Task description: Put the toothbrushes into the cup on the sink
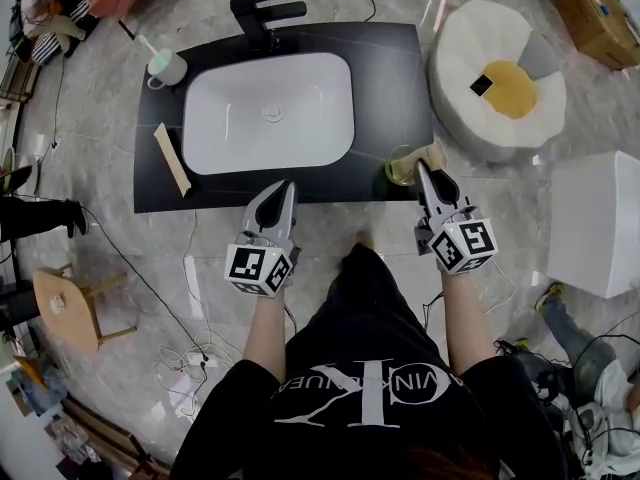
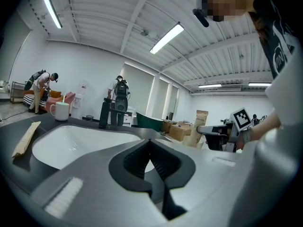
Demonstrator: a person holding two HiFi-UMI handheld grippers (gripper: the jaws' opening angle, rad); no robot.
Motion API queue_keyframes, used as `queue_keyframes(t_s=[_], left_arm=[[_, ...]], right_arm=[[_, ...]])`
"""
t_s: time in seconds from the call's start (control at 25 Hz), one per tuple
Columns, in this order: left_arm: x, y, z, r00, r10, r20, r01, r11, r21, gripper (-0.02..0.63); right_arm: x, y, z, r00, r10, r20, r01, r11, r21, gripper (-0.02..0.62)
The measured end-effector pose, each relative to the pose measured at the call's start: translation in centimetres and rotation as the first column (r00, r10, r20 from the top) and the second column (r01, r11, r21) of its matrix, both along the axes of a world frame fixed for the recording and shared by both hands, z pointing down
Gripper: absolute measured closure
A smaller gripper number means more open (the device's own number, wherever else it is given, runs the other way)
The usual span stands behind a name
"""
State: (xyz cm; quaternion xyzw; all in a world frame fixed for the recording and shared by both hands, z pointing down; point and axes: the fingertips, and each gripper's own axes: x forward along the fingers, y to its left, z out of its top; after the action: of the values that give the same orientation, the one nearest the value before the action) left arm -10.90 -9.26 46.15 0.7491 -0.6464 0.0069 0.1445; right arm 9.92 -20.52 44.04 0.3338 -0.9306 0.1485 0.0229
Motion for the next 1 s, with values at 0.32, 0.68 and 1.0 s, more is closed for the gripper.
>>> queue_keyframes(t_s=[0.32,0.68,1.0], left_arm=[[-0.1,0.4,0.1,1.0,-0.003,-0.001,0.003,1.0,-0.003,0.594],[0.4,0.5,-0.5,1.0,0.002,0.006,-0.002,1.0,0.008,0.594],[0.8,-0.2,-0.9,1.0,0.006,0.011,-0.006,1.0,0.015,0.594]], right_arm=[[0.2,0.2,0.2,1.0,0.006,-0.027,-0.006,1.0,0.007,0.547],[1.3,0.3,0.3,0.998,0.036,-0.042,-0.036,0.999,0.0,0.502],[2.2,0.7,0.6,0.998,0.031,-0.05,-0.032,0.999,-0.015,0.499]])
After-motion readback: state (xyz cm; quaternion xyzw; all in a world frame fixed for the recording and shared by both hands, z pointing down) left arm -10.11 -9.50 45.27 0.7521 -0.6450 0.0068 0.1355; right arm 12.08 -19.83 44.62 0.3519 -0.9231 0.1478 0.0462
